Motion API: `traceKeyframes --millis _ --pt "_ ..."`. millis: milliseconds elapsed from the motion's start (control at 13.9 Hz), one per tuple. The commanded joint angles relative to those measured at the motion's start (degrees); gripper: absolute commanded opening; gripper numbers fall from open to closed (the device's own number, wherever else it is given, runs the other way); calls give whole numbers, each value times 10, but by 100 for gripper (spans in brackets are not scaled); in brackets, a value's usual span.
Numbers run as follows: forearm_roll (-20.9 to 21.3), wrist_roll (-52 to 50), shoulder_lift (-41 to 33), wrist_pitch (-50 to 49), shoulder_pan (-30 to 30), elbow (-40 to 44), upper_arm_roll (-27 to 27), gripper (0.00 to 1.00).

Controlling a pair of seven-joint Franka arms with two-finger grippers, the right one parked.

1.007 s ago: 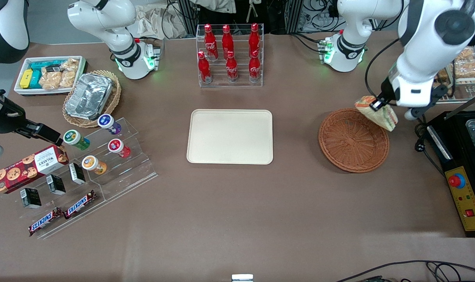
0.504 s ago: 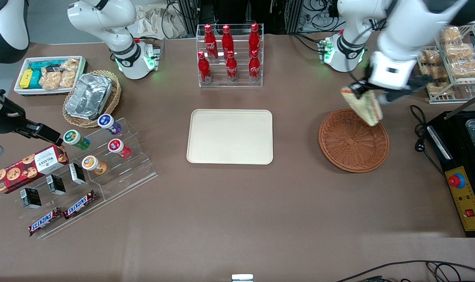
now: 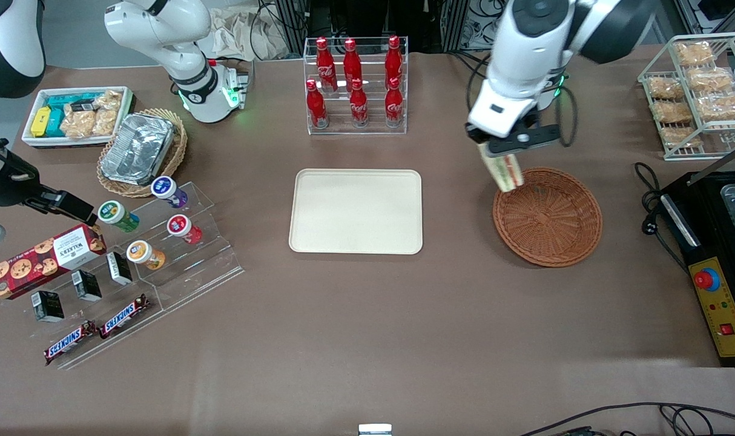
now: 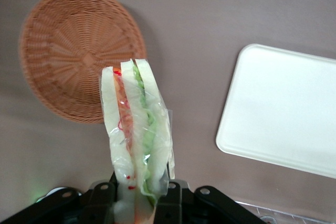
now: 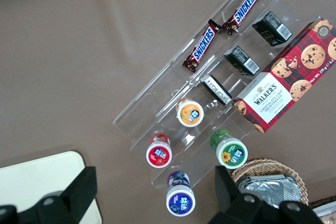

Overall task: Place sandwich from basket to tray
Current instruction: 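Carry the held sandwich over to the cream tray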

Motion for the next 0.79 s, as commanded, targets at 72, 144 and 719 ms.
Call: traceKeyframes --millis 72,144,719 --pt "1 4 56 24 -49 23 2 28" --pt "1 4 64 33 -59 23 2 28" --pt "4 -4 143 119 -124 25 2 28"
